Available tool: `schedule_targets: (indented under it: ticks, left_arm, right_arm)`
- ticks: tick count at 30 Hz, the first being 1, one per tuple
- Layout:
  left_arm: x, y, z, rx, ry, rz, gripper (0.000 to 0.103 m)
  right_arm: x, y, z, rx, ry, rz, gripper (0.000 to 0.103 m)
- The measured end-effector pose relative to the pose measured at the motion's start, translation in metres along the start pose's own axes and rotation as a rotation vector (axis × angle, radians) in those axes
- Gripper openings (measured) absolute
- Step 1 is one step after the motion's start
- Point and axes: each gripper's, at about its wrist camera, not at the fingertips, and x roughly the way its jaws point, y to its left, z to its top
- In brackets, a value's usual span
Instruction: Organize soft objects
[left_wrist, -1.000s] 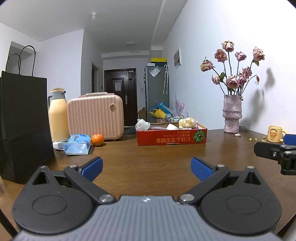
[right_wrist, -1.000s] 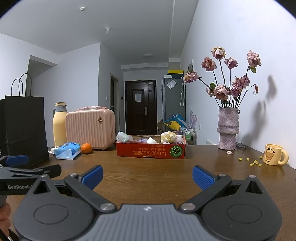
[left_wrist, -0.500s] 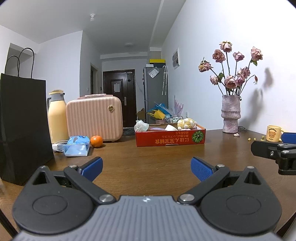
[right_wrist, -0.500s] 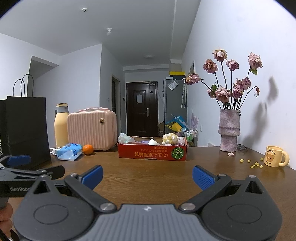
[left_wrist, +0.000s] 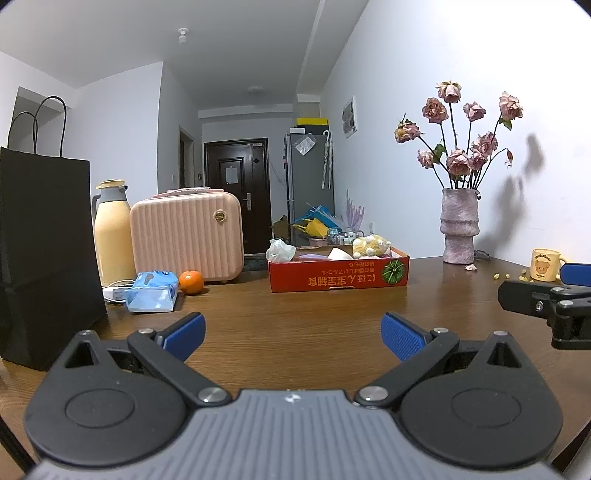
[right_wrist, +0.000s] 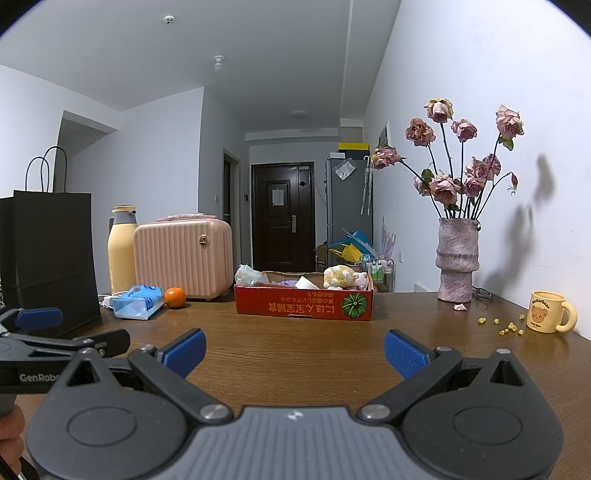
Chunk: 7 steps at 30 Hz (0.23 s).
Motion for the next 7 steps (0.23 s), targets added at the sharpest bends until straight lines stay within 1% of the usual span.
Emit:
schedule_targets:
  ticks: [7]
  left_arm:
    - [0.0006,-0.0007,-0.0009,-0.002,-0.004,-0.019,0.103]
  right_arm:
    - [0.0006,-0.0005,-0.0004,0.001,0.003,0.001,0.103]
